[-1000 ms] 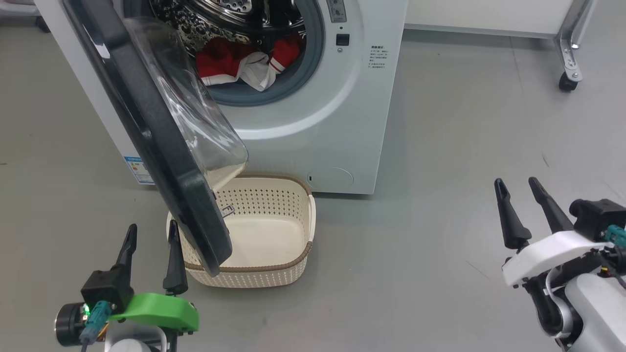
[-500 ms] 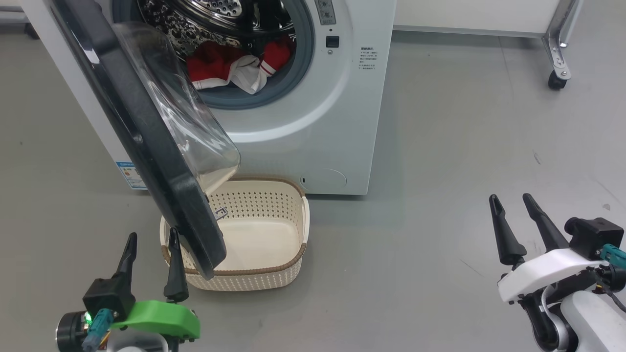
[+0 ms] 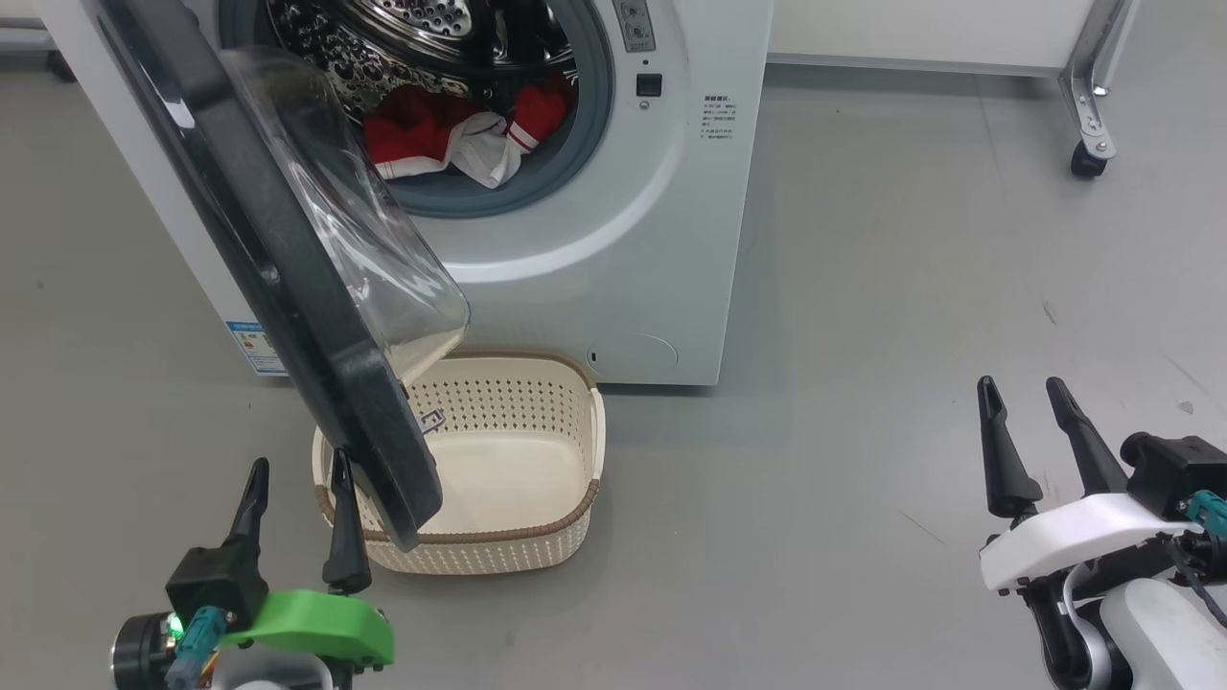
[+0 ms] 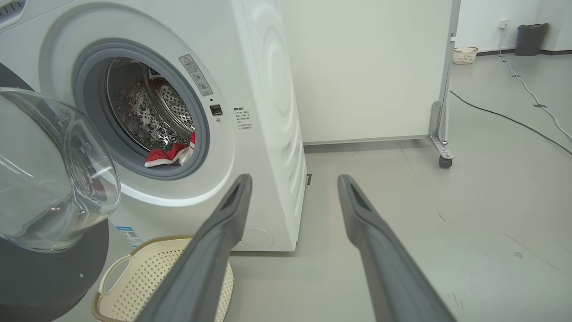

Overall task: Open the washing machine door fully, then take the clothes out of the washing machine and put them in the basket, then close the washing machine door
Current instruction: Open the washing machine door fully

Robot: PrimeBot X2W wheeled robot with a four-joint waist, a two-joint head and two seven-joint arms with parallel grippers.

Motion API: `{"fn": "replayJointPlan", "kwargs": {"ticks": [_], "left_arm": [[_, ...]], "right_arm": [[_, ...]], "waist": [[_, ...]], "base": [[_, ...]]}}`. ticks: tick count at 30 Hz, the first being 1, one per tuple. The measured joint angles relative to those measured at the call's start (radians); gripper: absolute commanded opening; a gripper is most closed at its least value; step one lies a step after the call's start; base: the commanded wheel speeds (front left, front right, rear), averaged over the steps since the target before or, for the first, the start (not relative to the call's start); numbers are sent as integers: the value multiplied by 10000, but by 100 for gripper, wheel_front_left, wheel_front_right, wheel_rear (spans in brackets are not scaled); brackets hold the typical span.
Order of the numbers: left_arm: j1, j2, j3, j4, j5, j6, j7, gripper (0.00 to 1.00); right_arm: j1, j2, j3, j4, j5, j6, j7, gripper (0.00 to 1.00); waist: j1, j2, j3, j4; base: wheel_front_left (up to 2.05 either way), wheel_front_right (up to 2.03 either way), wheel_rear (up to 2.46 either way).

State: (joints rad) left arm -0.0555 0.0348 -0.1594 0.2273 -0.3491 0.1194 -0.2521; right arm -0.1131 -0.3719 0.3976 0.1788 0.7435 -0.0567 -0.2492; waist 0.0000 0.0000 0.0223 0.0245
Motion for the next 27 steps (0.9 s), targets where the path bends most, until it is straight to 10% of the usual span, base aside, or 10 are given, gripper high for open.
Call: {"fn": "replayJointPlan", "kwargs": {"ticks": [27], "left_arm": [[47,0,19,-50,0,0,0,100]], "right_arm": [[616,493,-623,-205,-525,251,0,100]], "waist": [[0,0,-21,153]], "base": [[0,0,0]]}}
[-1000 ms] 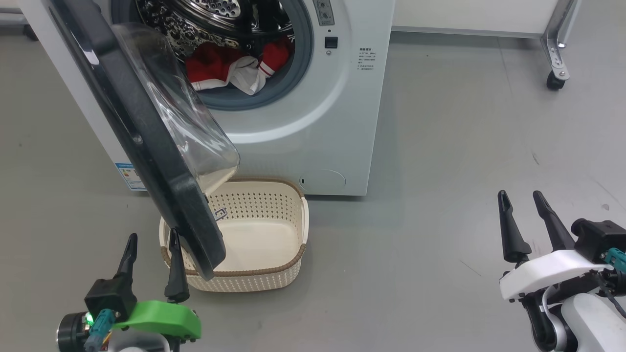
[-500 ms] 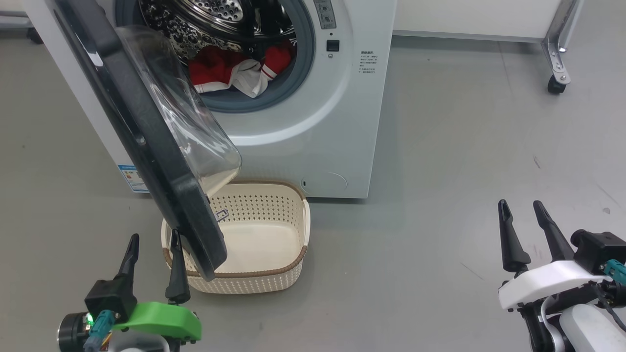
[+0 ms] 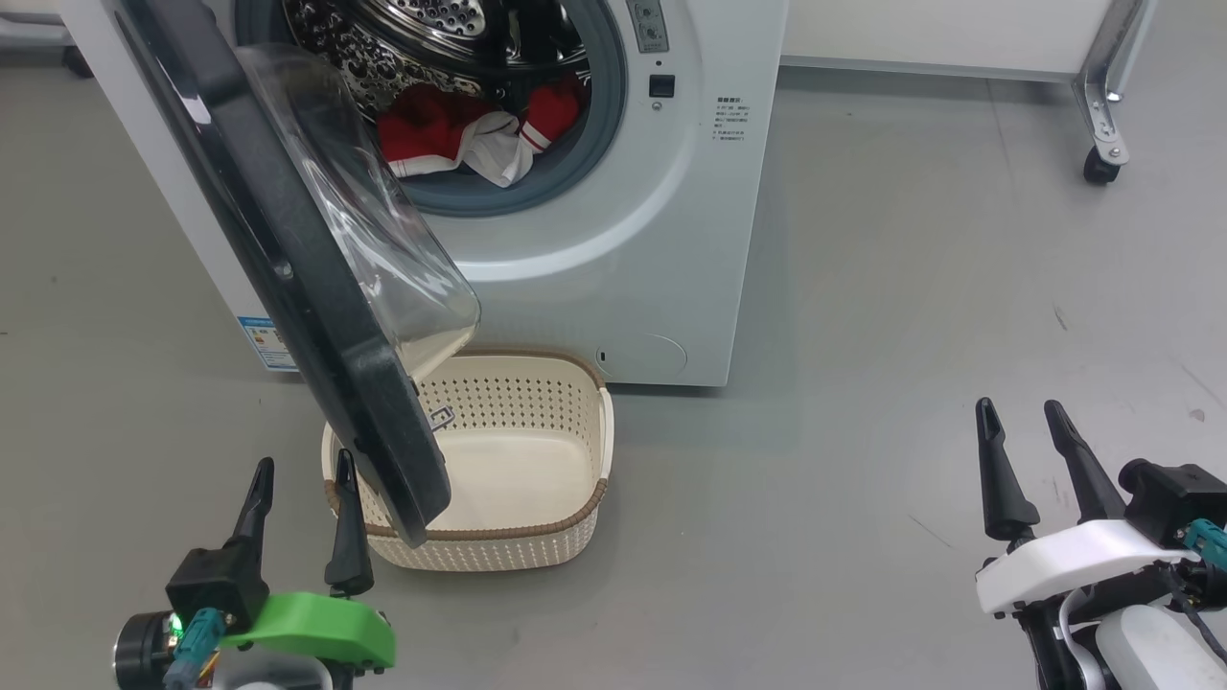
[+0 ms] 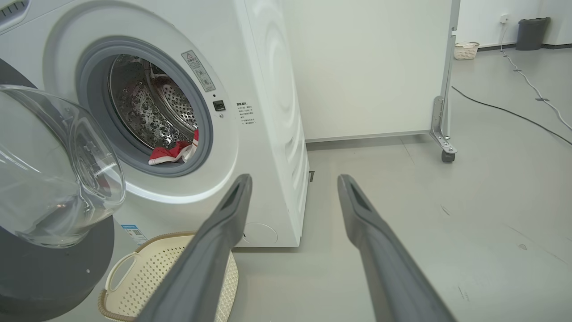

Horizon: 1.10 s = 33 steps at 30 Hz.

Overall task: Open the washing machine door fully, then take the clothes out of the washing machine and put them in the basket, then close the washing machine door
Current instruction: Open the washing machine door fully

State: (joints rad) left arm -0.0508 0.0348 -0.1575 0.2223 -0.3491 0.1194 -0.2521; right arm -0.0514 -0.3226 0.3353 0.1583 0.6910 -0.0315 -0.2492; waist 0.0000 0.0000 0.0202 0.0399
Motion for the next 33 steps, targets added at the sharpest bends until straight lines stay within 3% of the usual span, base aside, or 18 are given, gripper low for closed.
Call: {"fn": "replayJointPlan", "kwargs": {"ticks": [18,19,20,33], "left_arm": [[0,0,-38,-61,-4,0,0,100],[0,0,-35,-61,-4,0,0,35],[0,0,-27,-61,-4,0,0,0],[-19,0,295,-570,-15,0,0,0]], "right_arm": [[120,249,-408,8,-119,213,-2,100],[145,261,-422,10,-121,217,-2,100],[163,270,-431,13,-128,219,-2,100],[190,387,-531,86,-305,393,-2,100]], "waist": [[0,0,40,42],[0,0,41,44],[0,0,42,47],[0,0,32,76]], "base": [[0,0,0],[0,0,0],[0,0,0],[0,0,0]]}}
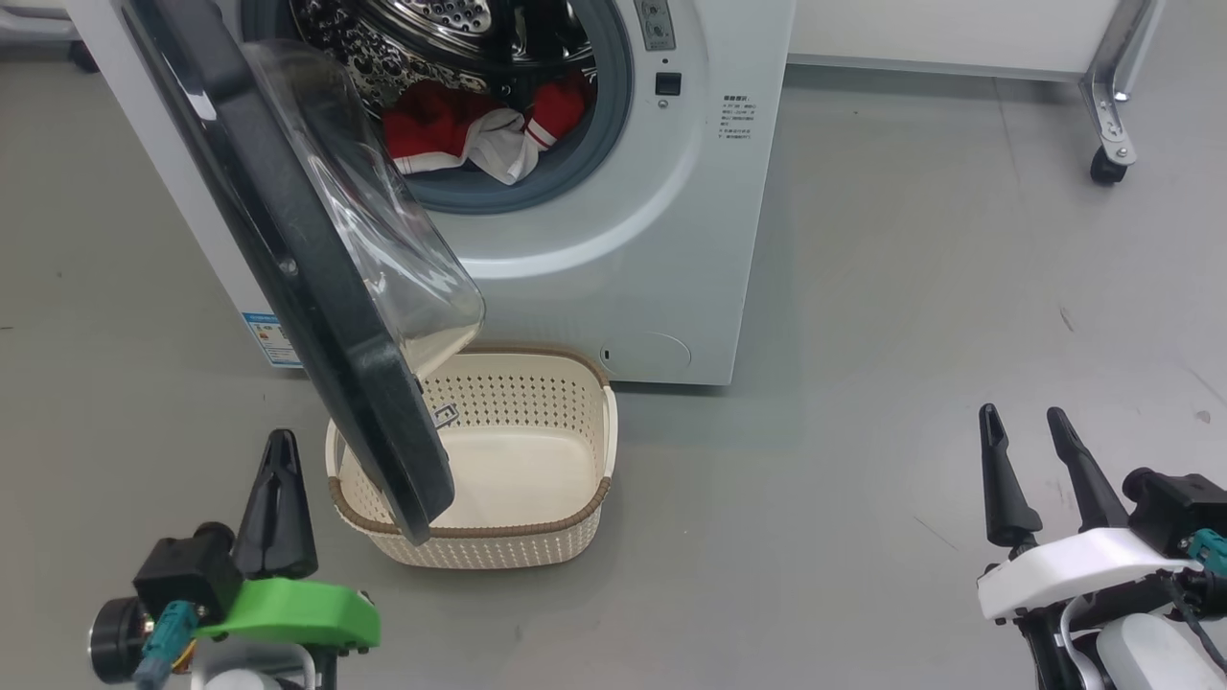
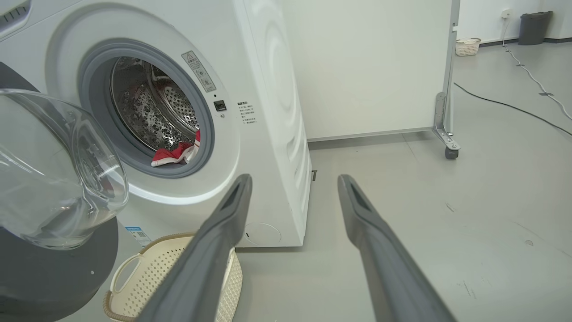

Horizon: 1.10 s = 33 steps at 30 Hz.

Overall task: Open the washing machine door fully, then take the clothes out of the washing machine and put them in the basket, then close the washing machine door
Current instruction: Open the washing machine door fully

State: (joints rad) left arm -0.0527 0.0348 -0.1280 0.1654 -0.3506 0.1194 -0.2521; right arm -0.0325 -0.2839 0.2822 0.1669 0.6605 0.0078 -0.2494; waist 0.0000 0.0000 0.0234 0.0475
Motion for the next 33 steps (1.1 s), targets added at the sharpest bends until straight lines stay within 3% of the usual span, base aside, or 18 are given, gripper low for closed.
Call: {"fn": "replayJointPlan", "kwargs": {"ticks": [18,26,33], "left_arm": [[-1409,38,566,-1914,587,-2,-4,0],[-2116,109,12,-2316,800,-121,-54,0],[-2150,100,-894,-2368,815,-514,372,0]], "right_arm": [[8,372,42,211,-215,178,0,100],[8,518,-27,265,-313,222,0,100],[9,612,-128,326,-372,267,0,100]], "waist": [[0,0,-315,-129],[0,0,-393,-236],[0,0,-386,-443]], "base": [[0,0,0],[0,0,0],[0,0,0]]}}
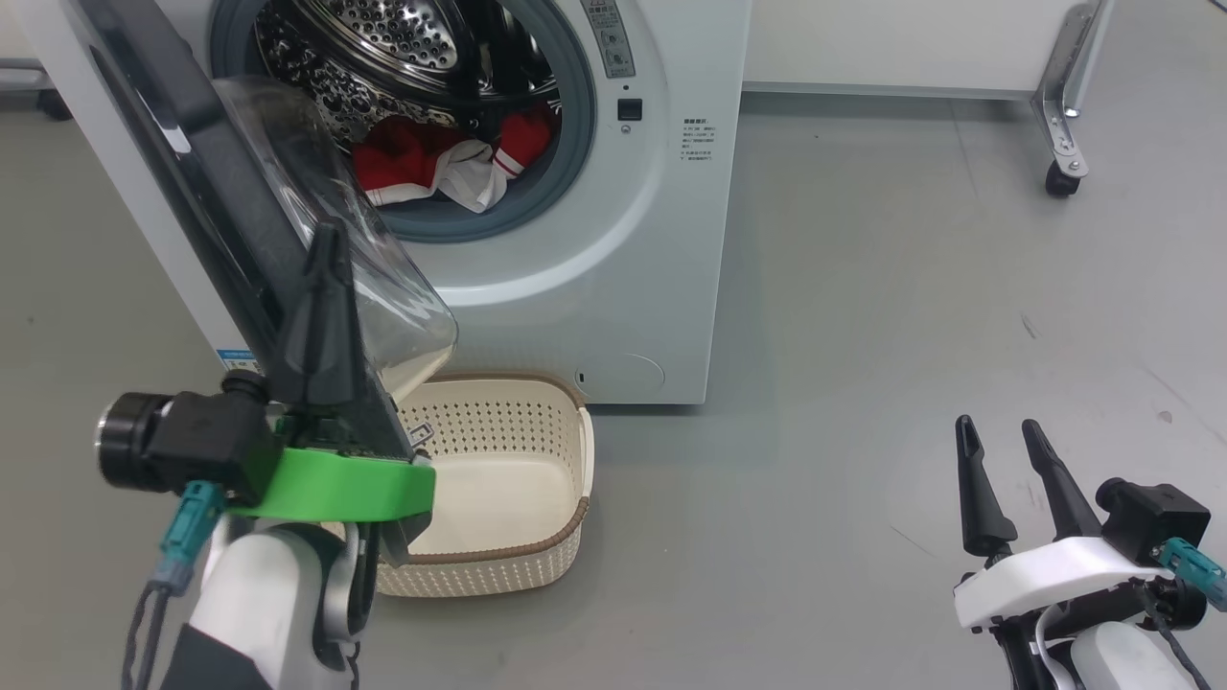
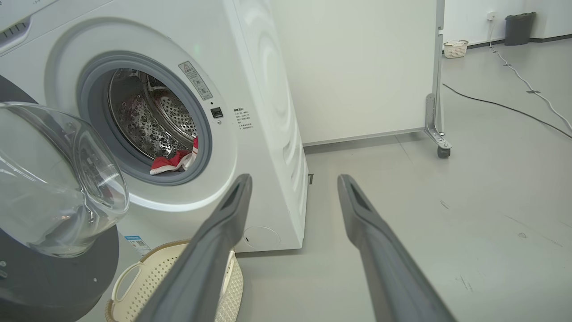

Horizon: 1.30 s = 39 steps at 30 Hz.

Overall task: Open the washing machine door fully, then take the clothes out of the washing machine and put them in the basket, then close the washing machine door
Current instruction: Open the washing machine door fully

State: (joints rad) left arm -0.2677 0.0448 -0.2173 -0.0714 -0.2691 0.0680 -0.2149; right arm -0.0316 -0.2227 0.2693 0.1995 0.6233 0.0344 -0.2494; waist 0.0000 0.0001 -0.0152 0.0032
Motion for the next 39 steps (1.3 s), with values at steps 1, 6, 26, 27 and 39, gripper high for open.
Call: {"fn": "replayJointPlan", "kwargs": {"ticks": [1,6,26,27,39], "left_arm": [[2,-6,-184,38,-2,-56,94,0],[122,-6,-803,477,-10,-207,591,0],[1271,-19,-740,2627,-821,209,1684,0],[1245,-19,-654,2656,-849,249,1676,0],[1023,-50,-537,3300,-1400,324,1475,0]], "right_arm": [[1,0,-33,4,-2,0,0,100],[-1,90,2,36,-15,86,0,100],[-3,198,-357,107,-178,194,-25,100],[-1,199,-372,115,-184,221,-25,100],[138,276,-621,163,-192,261,-25,100]], "waist": [[0,0,2,-16],[0,0,22,-140],[0,0,223,-638],[0,0,229,-642],[0,0,215,-354]], "base": [[0,0,0],[0,0,0],[0,0,0],[0,0,0],[0,0,0]]}}
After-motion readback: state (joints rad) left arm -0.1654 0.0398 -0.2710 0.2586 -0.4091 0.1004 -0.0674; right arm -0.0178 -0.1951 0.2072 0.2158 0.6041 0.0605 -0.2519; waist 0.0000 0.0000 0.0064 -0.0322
